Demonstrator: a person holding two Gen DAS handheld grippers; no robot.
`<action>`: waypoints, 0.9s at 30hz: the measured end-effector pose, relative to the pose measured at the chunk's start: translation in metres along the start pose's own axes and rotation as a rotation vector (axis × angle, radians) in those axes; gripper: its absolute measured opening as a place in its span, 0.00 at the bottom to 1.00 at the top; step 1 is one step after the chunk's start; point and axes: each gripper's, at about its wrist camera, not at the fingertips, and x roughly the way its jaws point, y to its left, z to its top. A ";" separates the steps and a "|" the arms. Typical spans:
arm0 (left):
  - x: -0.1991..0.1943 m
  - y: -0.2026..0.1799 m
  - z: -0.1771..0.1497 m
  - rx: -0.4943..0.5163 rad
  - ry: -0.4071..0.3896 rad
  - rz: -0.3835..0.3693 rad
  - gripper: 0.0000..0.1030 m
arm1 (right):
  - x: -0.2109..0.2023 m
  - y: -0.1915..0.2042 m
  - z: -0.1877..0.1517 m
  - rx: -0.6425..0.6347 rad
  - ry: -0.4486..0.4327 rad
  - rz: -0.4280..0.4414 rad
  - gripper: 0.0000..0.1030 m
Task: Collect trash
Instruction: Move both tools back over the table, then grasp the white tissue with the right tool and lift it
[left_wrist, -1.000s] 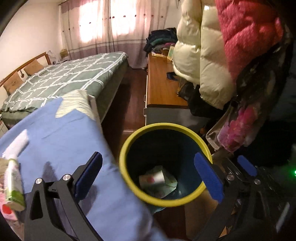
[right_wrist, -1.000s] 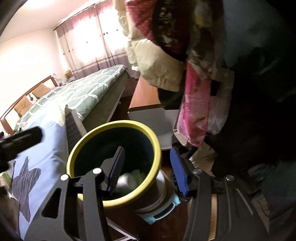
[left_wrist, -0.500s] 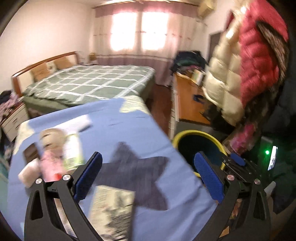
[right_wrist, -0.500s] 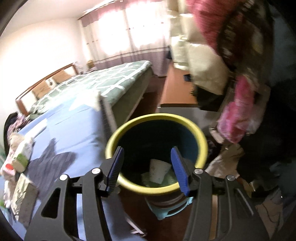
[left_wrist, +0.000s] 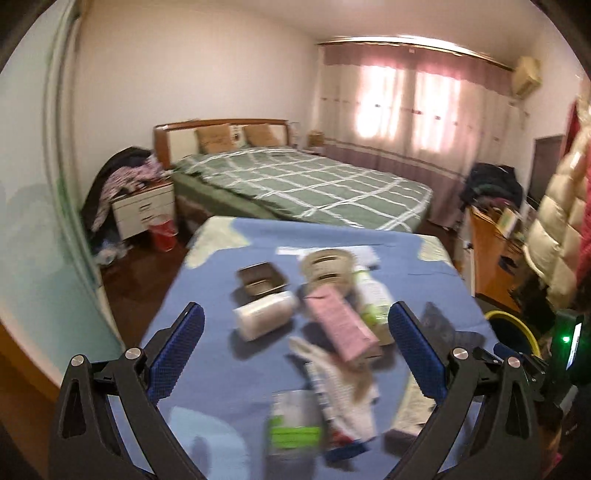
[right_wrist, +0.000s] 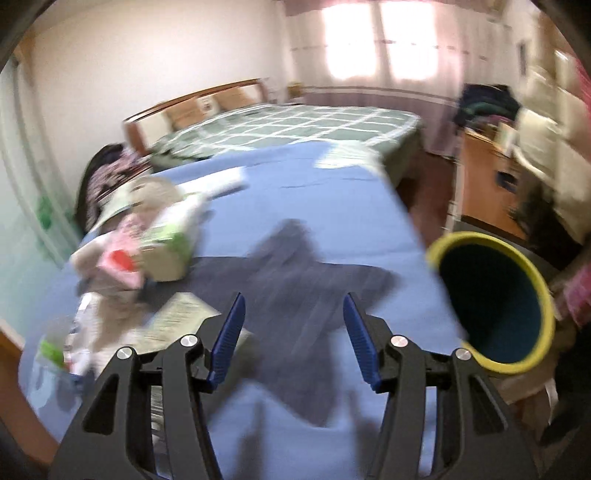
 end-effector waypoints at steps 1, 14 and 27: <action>0.001 0.011 -0.002 -0.017 0.004 0.012 0.95 | 0.001 0.013 0.002 -0.020 0.004 0.027 0.52; -0.003 0.074 -0.011 -0.100 -0.017 0.123 0.95 | 0.018 0.131 -0.001 -0.214 0.070 0.200 0.49; 0.003 0.077 -0.017 -0.104 0.009 0.110 0.95 | 0.041 0.164 -0.018 -0.268 0.200 0.256 0.31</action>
